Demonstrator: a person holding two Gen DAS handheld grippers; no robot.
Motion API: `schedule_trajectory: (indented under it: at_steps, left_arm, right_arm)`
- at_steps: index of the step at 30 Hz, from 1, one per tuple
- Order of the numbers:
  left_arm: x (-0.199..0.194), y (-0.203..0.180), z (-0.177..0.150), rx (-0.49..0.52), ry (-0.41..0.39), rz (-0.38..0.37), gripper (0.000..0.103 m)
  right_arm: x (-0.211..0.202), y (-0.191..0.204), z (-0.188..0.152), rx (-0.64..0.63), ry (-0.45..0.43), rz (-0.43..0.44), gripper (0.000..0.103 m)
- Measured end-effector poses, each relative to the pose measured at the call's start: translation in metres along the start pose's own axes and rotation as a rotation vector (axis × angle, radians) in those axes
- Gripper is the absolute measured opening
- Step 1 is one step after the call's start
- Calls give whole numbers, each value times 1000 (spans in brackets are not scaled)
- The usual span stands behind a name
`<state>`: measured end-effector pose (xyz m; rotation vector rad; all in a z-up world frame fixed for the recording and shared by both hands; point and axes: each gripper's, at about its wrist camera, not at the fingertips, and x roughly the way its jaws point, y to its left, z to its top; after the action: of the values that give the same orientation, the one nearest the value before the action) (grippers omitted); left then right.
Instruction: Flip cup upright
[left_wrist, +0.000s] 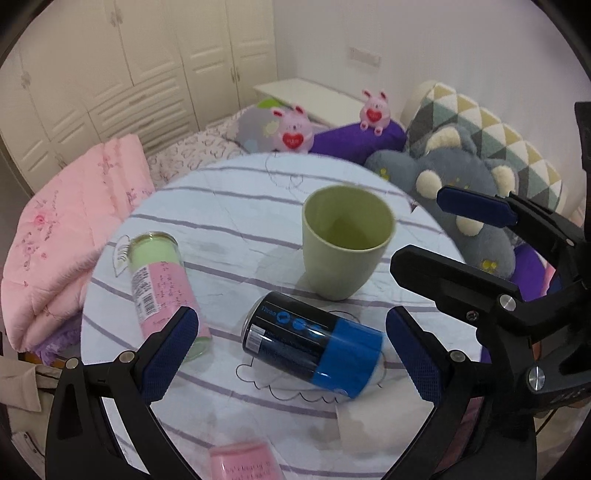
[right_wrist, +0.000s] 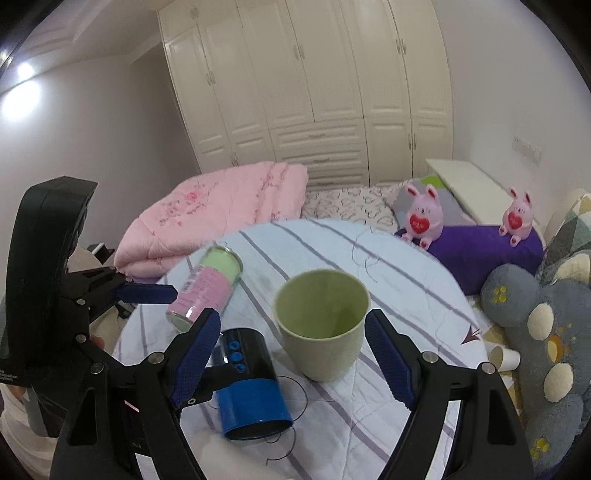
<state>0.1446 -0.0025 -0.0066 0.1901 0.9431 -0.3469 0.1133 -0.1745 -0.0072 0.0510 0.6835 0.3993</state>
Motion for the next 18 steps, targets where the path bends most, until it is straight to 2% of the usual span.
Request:
schedule_trajectory:
  at_steps: [12, 18]
  left_arm:
    - [-64, -9, -27, -18, -133, 37, 103]
    - [-92, -11, -48, -53, -188, 111, 103]
  right_arm:
    - [-54, 40, -3, -36, -59, -21, 82]
    - [-82, 53, -15, -12, -87, -38, 82]
